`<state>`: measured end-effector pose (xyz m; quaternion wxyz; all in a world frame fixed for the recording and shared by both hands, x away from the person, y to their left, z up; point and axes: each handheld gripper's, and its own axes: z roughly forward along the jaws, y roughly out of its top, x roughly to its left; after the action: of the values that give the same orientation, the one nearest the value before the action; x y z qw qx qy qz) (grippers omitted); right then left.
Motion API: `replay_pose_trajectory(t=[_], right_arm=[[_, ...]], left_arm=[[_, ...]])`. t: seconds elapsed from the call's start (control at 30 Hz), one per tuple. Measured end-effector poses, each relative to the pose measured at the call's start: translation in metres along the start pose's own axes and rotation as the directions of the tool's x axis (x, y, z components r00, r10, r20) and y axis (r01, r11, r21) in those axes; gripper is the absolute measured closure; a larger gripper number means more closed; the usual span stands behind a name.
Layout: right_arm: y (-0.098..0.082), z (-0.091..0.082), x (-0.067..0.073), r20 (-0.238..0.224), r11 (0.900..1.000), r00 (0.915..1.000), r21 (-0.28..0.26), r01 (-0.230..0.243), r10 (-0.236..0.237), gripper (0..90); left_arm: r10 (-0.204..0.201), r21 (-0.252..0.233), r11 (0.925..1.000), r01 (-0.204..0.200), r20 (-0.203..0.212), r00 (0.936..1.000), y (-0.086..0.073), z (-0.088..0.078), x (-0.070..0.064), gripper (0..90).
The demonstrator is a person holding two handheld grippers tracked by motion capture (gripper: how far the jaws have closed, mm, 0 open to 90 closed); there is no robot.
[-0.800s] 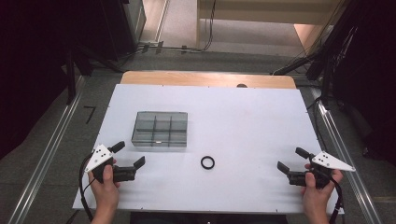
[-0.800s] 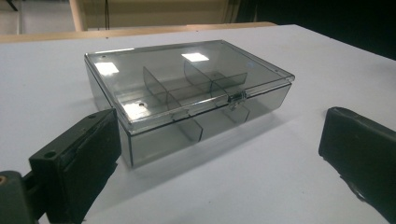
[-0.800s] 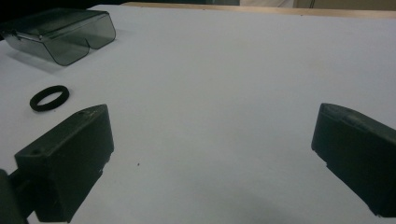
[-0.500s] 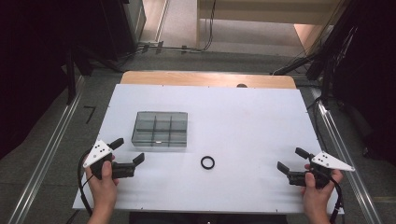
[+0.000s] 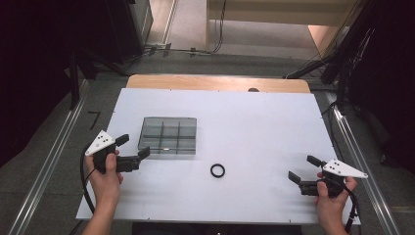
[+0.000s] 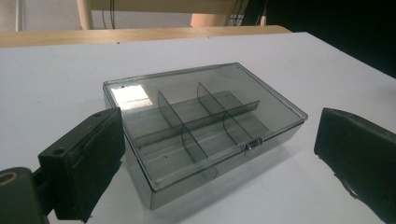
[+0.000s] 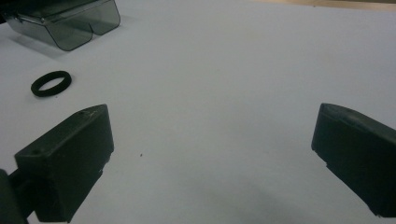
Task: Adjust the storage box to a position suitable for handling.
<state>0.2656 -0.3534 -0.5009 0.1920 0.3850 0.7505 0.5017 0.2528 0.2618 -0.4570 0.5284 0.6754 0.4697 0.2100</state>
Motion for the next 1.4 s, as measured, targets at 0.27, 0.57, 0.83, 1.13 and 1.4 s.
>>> replay_pose_trajectory(t=[0.27,0.57,0.83,1.13,1.4], right_arm=[[0.000,0.001,0.003,0.044,1.000,0.9989,0.006,0.017,-0.017,0.0],[0.000,-0.001,0.004,0.046,1.000,0.9987,0.000,0.020,-0.020,0.0],[-0.001,-0.002,0.003,0.039,1.000,0.9992,-0.004,0.005,-0.004,0.0],[-0.001,-0.001,0.003,0.041,1.000,0.9990,-0.001,0.016,-0.016,0.0],[-0.001,-0.001,0.003,0.036,1.000,0.9992,-0.003,0.016,-0.016,0.0]], left_arm=[[-0.053,0.011,0.9985,0.054,-0.023,0.9983,0.015,0.008,0.012,5.8],[-0.084,0.030,0.9958,0.087,-0.094,0.9921,0.029,0.014,0.025,27.9],[-0.095,0.062,0.9925,0.105,-0.153,0.9837,0.038,0.023,0.036,54.9],[-0.117,0.103,0.9857,0.133,-0.146,0.9823,0.043,0.036,0.052,82.3],[-0.132,0.140,0.9780,0.155,-0.158,0.9786,0.046,0.049,0.067,89.6]])
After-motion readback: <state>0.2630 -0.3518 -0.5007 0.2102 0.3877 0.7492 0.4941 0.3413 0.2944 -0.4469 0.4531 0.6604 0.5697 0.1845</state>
